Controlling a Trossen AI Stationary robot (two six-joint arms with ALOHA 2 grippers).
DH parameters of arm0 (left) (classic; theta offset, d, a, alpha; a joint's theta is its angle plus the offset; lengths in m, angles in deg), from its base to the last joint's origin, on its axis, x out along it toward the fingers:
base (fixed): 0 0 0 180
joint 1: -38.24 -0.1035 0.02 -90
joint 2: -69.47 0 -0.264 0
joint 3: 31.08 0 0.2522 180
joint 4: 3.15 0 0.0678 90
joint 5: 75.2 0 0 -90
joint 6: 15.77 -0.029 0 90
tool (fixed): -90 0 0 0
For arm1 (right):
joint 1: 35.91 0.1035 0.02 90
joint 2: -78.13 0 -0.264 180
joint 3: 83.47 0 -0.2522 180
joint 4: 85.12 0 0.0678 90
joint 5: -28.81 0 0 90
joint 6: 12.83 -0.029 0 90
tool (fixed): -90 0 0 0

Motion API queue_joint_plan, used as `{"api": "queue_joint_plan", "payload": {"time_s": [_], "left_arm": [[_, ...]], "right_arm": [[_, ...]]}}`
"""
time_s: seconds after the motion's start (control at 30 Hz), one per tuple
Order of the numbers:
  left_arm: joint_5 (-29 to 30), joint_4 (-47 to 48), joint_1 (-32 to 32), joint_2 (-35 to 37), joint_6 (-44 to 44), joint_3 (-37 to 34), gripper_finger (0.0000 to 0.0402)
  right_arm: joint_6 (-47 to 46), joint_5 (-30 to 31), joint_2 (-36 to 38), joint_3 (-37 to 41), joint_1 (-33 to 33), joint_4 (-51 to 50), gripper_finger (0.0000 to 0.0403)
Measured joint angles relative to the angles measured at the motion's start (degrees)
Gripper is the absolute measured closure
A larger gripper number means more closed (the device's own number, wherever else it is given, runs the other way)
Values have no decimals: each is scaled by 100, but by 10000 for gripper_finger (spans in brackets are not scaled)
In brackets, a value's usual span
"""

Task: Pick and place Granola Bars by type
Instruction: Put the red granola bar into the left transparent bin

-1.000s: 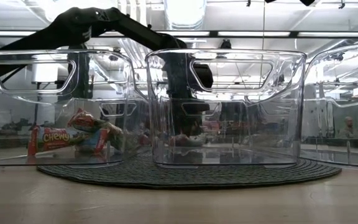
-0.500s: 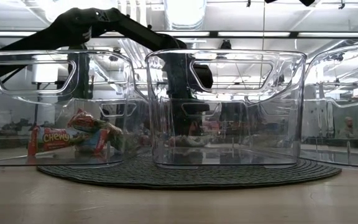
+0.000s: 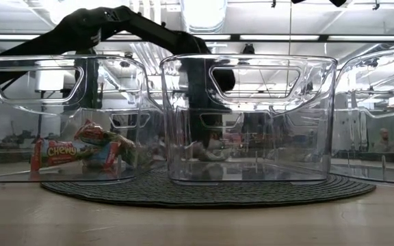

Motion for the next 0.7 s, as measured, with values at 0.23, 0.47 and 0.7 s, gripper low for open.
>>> {"api": "queue_joint_plan", "payload": {"time_s": [0.23,0.47,0.7], "left_arm": [[-2,319,0,11,-149,826,353],[-61,523,-11,654,-374,599,354],[-271,914,146,1265,-784,595,354]], "right_arm": [[2,2,0,0,0,0,394],[20,4,-2,2,-2,-11,394],[17,9,-4,2,-2,-17,394]]}}
